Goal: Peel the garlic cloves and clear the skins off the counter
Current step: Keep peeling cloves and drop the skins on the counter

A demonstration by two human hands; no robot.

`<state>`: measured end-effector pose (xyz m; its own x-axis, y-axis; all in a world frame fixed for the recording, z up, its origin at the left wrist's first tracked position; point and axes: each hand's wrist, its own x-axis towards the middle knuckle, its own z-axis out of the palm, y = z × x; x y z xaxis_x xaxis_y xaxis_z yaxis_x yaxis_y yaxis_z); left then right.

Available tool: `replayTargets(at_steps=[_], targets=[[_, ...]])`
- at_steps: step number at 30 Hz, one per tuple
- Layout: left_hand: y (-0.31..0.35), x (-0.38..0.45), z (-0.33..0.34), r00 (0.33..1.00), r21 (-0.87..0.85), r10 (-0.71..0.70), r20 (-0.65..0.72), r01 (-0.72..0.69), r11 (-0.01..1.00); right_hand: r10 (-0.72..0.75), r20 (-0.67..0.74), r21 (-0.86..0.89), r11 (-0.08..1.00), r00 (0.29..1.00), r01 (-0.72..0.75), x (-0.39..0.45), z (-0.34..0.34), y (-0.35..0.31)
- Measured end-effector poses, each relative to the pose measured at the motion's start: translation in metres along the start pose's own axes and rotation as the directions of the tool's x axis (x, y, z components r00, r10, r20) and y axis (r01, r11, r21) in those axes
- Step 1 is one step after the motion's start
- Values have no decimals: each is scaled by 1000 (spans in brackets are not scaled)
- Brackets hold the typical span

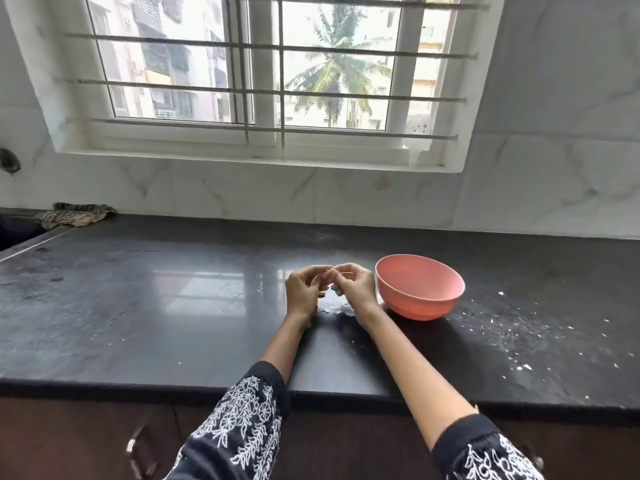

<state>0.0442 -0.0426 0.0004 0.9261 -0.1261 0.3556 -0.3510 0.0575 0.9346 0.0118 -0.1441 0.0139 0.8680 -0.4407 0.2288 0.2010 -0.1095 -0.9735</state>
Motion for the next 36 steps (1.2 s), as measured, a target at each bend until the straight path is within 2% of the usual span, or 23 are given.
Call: replayTargets(at_steps=[4, 8, 10, 18, 23, 29, 36], targets=[[0, 7, 0, 998, -105, -69, -11, 68, 992, -190, -20, -178, 967, 982, 184, 4, 4, 6], [-2, 8, -1, 989, -212, -145, 25, 147, 966, -412, 83, -414, 814, 907, 408, 7, 3, 11], [-1, 10, -1, 985, -236, -169, 43, 174, 956, -462, 111, -462, 760, 880, 457, 11, 0, 10], [9, 0, -6, 982, -224, -170, 86, 186, 957, -509, 115, -409, 758, 853, 508, 1, -3, 8], [7, -1, -8, 976, -198, -188, 106, 206, 958, -499, 146, -452, 734, 854, 506, 2, -5, 9], [9, -1, -7, 974, -194, -183, 131, 206, 959, -456, 167, -442, 758, 874, 480, 7, -8, 10], [6, -2, -12, 970, -138, -193, 146, 213, 967, -406, 268, -454, 746, 873, 487, 10, -10, 13]])
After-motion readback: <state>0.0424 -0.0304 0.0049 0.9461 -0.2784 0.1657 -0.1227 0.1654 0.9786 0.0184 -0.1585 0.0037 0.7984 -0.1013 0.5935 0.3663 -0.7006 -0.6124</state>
